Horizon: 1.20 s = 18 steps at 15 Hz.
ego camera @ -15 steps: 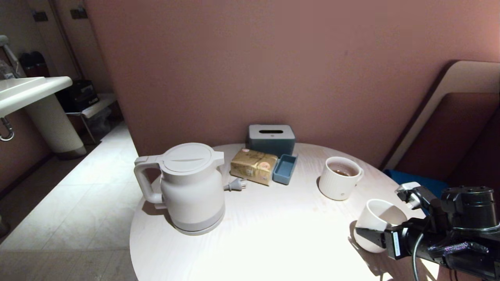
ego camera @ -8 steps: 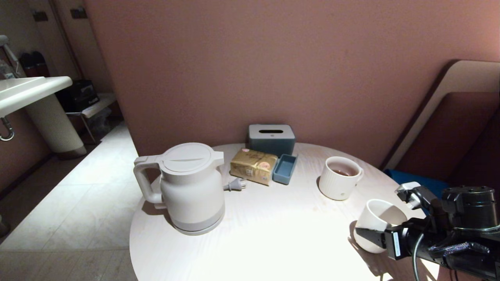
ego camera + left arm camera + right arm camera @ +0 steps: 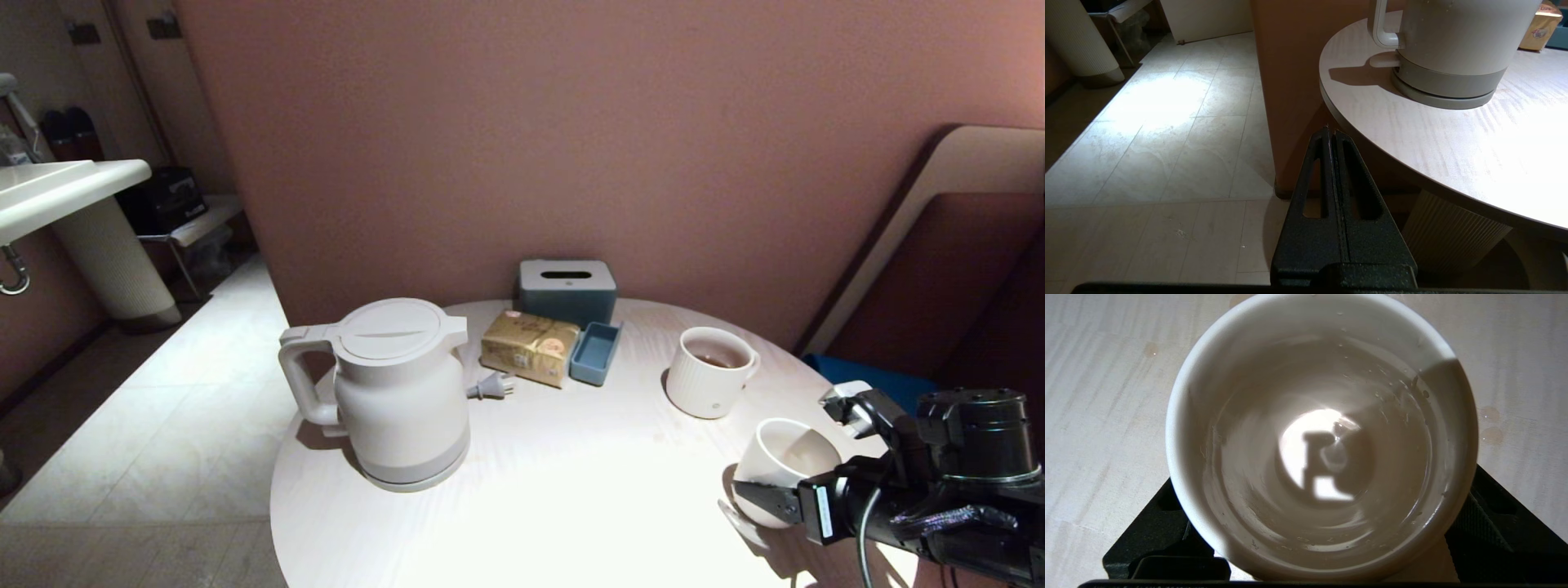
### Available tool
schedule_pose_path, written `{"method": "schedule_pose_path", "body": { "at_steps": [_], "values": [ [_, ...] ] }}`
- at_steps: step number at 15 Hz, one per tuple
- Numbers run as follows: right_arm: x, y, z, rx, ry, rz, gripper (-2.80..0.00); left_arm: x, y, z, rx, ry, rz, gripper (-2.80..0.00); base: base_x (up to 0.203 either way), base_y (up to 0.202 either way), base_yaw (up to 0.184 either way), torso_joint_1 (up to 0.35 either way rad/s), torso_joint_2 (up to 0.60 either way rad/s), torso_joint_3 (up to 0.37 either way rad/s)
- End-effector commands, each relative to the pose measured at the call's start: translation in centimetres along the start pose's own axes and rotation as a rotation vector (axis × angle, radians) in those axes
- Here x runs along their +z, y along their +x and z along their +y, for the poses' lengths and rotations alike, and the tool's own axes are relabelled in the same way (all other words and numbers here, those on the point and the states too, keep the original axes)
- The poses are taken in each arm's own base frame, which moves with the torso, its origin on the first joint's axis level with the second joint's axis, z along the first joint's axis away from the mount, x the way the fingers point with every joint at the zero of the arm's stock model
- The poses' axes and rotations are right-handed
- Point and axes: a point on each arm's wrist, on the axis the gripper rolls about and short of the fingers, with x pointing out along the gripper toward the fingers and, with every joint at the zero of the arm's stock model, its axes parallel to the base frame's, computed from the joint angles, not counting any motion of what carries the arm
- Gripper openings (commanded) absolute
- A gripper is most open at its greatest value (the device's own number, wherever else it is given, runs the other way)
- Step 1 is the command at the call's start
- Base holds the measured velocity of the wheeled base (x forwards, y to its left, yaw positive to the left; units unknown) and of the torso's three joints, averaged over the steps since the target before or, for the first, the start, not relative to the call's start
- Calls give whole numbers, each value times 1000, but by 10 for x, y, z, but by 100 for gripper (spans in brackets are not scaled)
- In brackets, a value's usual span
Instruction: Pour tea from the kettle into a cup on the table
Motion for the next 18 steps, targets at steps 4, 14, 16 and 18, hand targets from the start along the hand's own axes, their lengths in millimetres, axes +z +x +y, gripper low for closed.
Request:
{"method": "schedule_pose_path", "body": {
  "at_steps": [4, 14, 16, 18],
  "values": [
    [-3, -6, 0, -5, -11, -2, 0, 0, 0, 0, 1, 0, 1, -280, 0, 0, 0, 0, 0, 0],
    [-16, -83, 11, -4, -1, 110, 0, 0, 0, 0, 1, 0, 1, -280, 0, 0, 0, 0, 0, 0],
    [-26, -108, 15, -11, 3, 132, 0, 0, 0, 0, 1, 0, 1, -280, 0, 0, 0, 0, 0, 0],
    [-38, -134, 17, -50, 12, 139, 0, 0, 0, 0, 1, 0, 1, -280, 0, 0, 0, 0, 0, 0]
  ]
}}
